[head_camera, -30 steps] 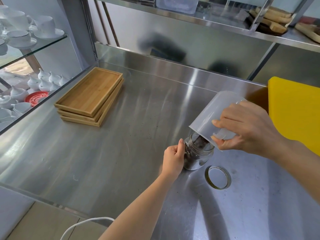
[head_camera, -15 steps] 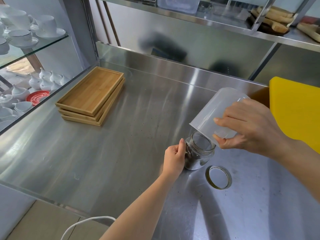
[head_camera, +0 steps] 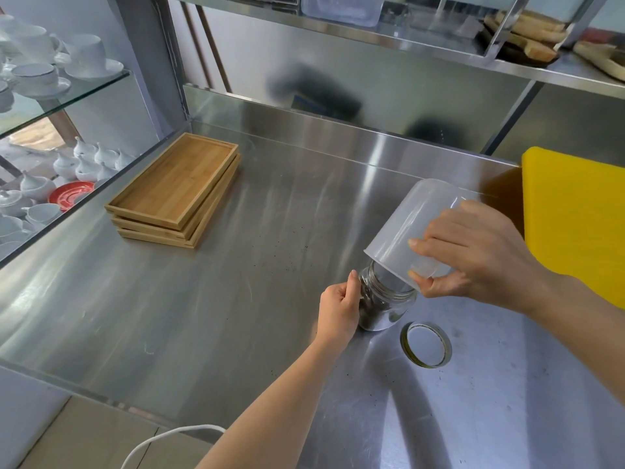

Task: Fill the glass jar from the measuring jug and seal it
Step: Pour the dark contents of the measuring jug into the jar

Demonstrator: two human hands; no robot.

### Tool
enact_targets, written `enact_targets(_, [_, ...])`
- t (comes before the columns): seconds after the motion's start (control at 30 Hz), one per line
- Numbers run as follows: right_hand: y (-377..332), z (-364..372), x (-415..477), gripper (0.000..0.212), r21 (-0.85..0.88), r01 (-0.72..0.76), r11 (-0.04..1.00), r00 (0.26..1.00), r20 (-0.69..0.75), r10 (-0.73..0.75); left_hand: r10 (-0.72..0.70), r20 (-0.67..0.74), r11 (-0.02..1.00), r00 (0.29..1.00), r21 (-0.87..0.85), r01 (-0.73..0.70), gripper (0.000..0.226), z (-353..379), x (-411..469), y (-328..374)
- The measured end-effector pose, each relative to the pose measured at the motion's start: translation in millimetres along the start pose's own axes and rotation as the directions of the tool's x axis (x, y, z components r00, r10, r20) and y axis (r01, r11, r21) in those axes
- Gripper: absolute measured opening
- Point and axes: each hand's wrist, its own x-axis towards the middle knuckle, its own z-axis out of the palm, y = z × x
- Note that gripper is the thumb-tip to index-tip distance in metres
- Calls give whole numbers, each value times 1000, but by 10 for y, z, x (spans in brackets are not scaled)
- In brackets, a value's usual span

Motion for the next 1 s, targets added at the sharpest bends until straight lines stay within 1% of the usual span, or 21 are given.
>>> enact_targets(0.07, [2,-10,-11,32,38,-63,997,998,-17,64,1,0,1000,1000,6,-1,55,-2,-4,1])
enact_targets(0.13, [13,-18,-34,34,76,-164,984,984,-59,168,5,3,1000,1000,-1,-5,55,-2,-7,0])
enact_targets(0.17, [25,-20,-53,37,99,-233,968,966,-88,241,6,3,1000,1000,-6,-6,55,-3,-8,4])
enact_targets(0.23, [47,-18,-112,44,185,-385,904,904,-125,410,2,3,1000,1000,-6,-2,54,-6,-6,10])
enact_targets(0.27, [54,-21,-152,46,241,-461,854,857,-130,499,2,6,1000,1000,-8,-2,53,-6,-3,7])
enact_targets(0.33, [68,-11,-251,42,378,-578,723,742,-124,659,4,12,1000,1000,-12,-4,53,-4,0,2])
enact_targets(0.4, [85,40,-376,39,497,-655,570,606,-106,788,3,13,1000,1000,-12,-3,52,-6,4,-2])
enact_targets(0.43, [96,78,-443,41,546,-682,486,526,-96,845,3,11,1000,1000,-8,-3,51,-5,6,-5])
enact_targets(0.47, [107,123,-516,45,602,-691,400,444,-84,892,4,8,1000,1000,-2,-4,51,-5,8,-7])
enact_targets(0.5, [109,169,-590,46,672,-680,292,343,-60,937,6,6,1000,1000,4,-6,50,-4,6,-6])
enact_targets(0.53, [104,208,-654,39,731,-660,173,230,-22,973,9,6,1000,1000,7,-9,49,-4,5,-6])
enact_targets(0.57, [90,249,-704,28,777,-627,52,117,28,993,15,5,1000,1000,8,-15,49,-5,3,-6])
enact_targets(0.6, [73,294,-755,24,805,-590,-56,9,76,997,19,5,1000,1000,9,-19,49,-4,4,-8])
enact_targets(0.63, [61,348,-806,26,818,-558,-142,-91,110,990,20,4,1000,1000,11,-20,49,-6,4,-7])
enact_targets(0.67, [41,398,-859,28,823,-526,-212,-177,138,975,18,2,1000,1000,13,-18,48,-7,7,-2])
enact_targets(0.7, [22,445,-913,27,823,-495,-279,-247,175,953,16,3,1000,1000,15,-16,48,-9,9,1])
enact_targets(0.77, [-21,534,-1008,24,812,-427,-398,-332,269,904,11,8,1000,1000,19,-11,48,-11,12,5])
enact_targets(0.83, [-77,604,-1080,25,792,-374,-482,-389,338,857,4,15,1000,1000,22,-5,48,-16,4,9])
enact_targets(0.93, [-162,670,-1156,29,777,-295,-557,-461,394,795,9,19,1000,1000,20,-9,49,-21,3,12])
enact_targets(1.0, [-212,710,-1217,26,761,-276,-587,-470,425,773,7,25,1000,1000,20,-8,49,-19,6,29])
